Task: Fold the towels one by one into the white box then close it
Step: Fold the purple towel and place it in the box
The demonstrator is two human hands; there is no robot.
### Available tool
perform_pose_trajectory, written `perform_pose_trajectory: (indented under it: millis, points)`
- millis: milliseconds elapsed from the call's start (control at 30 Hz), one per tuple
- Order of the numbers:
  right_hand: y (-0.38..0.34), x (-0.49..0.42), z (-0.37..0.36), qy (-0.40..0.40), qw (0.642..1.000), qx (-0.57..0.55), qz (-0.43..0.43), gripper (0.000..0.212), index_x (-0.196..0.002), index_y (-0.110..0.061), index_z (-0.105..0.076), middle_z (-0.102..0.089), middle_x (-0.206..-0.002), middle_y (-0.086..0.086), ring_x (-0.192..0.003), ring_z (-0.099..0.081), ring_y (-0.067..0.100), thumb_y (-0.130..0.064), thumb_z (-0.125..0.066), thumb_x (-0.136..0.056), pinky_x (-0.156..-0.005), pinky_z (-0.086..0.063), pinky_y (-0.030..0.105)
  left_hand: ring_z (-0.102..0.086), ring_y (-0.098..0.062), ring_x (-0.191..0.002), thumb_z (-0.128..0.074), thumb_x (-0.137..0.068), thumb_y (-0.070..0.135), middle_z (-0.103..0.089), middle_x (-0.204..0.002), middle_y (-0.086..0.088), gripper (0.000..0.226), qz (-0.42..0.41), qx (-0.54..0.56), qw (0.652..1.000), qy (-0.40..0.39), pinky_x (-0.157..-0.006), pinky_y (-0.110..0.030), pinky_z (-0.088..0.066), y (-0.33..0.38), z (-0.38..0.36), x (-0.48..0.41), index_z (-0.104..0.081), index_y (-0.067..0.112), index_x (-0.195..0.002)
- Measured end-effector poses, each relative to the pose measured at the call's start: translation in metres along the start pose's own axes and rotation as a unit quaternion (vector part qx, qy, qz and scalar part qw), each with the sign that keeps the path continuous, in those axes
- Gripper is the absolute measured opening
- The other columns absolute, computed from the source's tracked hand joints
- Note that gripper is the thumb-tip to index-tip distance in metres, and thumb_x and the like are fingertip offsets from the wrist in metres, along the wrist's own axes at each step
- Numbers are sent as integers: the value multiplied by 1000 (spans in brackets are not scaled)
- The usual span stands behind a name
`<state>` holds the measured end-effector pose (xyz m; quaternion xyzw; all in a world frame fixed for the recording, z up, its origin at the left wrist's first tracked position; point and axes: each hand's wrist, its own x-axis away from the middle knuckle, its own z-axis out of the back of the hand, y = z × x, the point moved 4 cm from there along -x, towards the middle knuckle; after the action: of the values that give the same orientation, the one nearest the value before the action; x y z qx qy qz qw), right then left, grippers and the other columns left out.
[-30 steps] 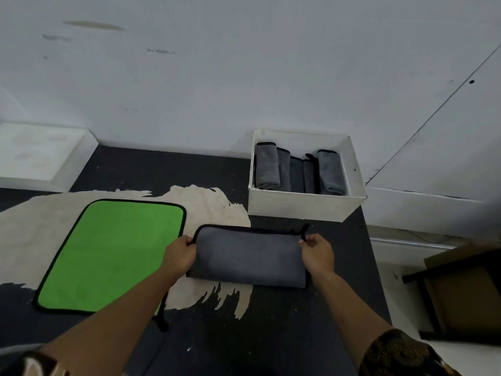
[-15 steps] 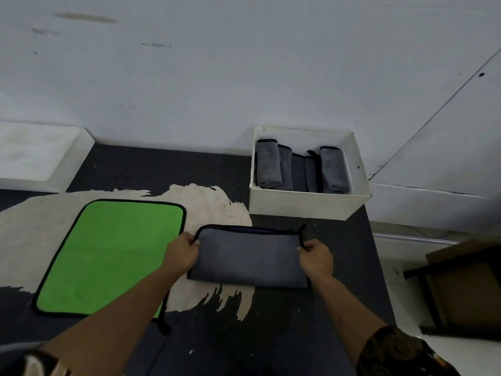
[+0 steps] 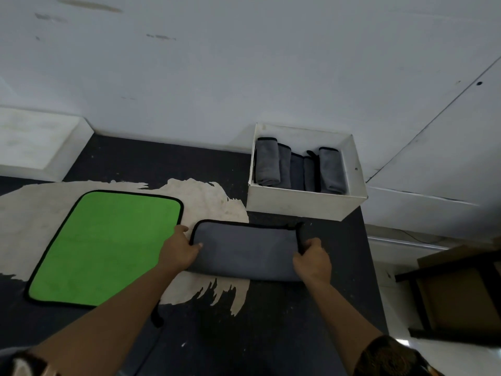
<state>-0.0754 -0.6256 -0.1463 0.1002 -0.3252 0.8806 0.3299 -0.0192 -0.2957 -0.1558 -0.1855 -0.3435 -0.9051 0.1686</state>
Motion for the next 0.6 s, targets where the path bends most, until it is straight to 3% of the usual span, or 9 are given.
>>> perform_pose_trajectory:
  millis: [100, 200, 300, 400, 467, 567, 600]
  points:
    - [7, 20, -5, 14, 997, 72, -18, 37, -118, -11, -47, -52, -120, 15, -99, -58, 33, -28, -63, -91, -69, -40, 32, -62, -34, -95, -80, -74, 35, -63, -109, -18, 70, -8, -62, 997, 35, -76, -38, -51, -11, -5, 13, -46, 3, -127]
    - [11, 29, -10, 0, 997, 70, -33, 32, -116, -10, -48, -60, -114, 14, -97, -62, 31, -30, -59, -94, -69, -45, 33, -64, -33, -92, -84, -70, 31, -66, -103, -15, 60, -17, -56, 998, 35, -68, -33, -47, -14, -15, 21, -53, 2, -112]
    - [16, 28, -10, -11, 996, 70, -45, 26, -109, -10, -58, -66, -108, 12, -94, -64, 28, -32, -58, -95, -74, -53, 34, -62, -28, -80, -77, -79, 32, -64, -85, -11, 36, -17, -73, 997, 33, -61, -29, -42, -12, -18, 23, -57, 4, -90]
    - [26, 35, -4, 0, 994, 92, -51, 26, -108, -9, -60, -65, -110, 12, -96, -63, 28, -32, -58, -94, -75, -53, 34, -56, -24, -66, -68, -86, 41, -52, -65, -3, 41, -20, -92, 995, 37, -54, -29, -36, -13, -19, 32, -48, 11, -66]
    - [30, 45, -3, 43, 989, 138, -21, 31, -112, -7, -55, -58, -118, 16, -103, -57, 32, -29, -61, -92, -79, -50, 37, -58, -27, -71, -66, -86, 47, -55, -72, -6, 42, -36, -96, 991, 82, -56, -30, -37, -15, -16, 44, -51, 11, -72]
    - [13, 67, -9, 141, 965, 192, 110, 41, -116, -8, -53, -47, -124, 19, -108, -48, 35, -33, -68, -86, -82, -47, 44, -55, -35, -98, -65, -85, 45, -57, -110, -17, 47, -113, -148, 964, 187, -76, -42, -46, -5, -19, 65, -57, 8, -112]
    - [2, 73, -16, 136, 959, 193, 154, 42, -121, -10, -53, -44, -131, 19, -115, -46, 34, -36, -64, -89, -89, -46, 44, -51, -36, -109, -62, -87, 44, -54, -123, -19, 51, -146, -165, 956, 193, -85, -46, -46, 4, -25, 71, -53, 9, -124]
